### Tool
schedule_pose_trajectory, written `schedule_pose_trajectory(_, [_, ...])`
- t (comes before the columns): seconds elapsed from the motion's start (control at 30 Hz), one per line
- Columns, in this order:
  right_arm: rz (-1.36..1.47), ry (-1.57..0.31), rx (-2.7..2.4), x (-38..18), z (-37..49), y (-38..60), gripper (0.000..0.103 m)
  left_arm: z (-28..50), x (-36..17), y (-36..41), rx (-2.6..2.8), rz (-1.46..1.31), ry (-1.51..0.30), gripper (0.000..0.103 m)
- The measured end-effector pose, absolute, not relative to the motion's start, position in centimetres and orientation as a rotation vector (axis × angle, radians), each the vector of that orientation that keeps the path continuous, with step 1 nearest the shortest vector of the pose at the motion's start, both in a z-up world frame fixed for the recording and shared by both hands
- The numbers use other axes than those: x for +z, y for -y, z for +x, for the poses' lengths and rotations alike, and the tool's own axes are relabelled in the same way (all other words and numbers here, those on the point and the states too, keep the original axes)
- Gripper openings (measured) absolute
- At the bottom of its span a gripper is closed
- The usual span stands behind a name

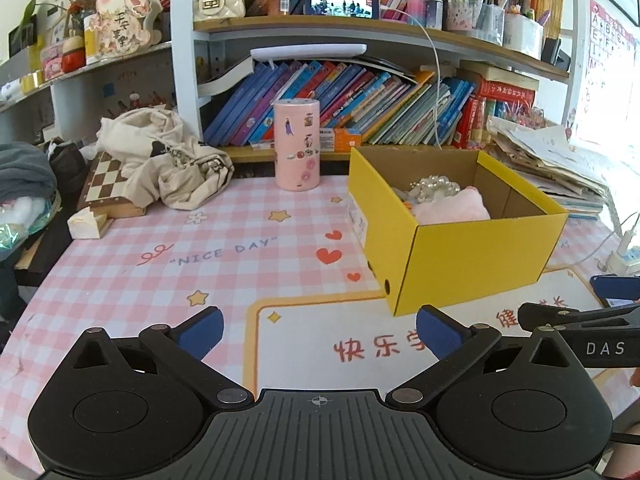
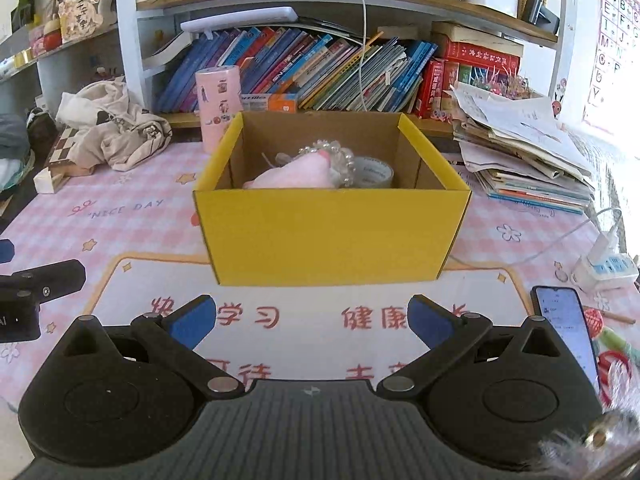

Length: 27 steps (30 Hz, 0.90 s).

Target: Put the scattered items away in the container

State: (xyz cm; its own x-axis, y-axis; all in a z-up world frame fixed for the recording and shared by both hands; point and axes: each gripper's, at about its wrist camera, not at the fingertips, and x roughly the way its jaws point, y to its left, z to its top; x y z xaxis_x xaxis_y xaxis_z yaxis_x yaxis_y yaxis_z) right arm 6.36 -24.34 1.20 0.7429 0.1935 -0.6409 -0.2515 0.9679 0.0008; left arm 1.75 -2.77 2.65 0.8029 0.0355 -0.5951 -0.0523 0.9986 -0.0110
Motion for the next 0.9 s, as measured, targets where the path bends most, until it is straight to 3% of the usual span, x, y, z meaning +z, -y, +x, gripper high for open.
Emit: schedule_pose_trajectory(0.9, [-0.108, -0.712, 0.219, 1.0, 2.8, 21.3, 0.103, -0.9, 1.9, 0.1, 0.002, -0.037, -0.671, 0.103])
